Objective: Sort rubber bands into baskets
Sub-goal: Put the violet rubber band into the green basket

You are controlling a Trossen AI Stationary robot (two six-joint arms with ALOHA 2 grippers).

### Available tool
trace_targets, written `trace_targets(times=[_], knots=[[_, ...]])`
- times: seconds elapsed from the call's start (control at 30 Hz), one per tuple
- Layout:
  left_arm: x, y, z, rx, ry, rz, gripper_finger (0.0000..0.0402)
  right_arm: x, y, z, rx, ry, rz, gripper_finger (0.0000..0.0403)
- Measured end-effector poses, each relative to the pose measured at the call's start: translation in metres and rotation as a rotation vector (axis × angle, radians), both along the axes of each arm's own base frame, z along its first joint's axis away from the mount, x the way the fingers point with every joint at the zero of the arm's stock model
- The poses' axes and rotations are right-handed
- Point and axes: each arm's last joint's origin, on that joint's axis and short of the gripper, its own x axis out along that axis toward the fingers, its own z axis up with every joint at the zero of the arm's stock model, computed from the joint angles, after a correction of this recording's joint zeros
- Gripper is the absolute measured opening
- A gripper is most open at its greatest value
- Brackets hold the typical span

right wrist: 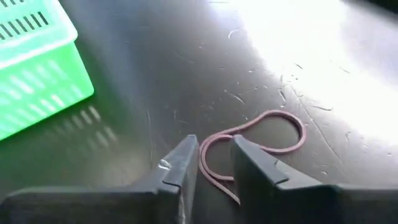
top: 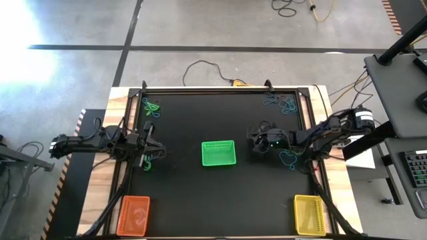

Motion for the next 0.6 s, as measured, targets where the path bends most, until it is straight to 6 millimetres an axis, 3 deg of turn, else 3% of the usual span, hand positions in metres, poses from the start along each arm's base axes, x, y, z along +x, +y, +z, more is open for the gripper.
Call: trace_targets(times=[0.3, 0.6], knots=[[0.000, 0.000, 0.000, 0.000, 0.000, 0.000, 0.0000, 0.013, -0.001, -0.006, -0.067, 0.034, 0.047, 0.0111], [0.000, 0.000, 0.000, 0.000, 0.000, 0.000, 0.0000, 0.008, -0.001, -0.037, -0.076, 0.052, 0.025, 0.0087]])
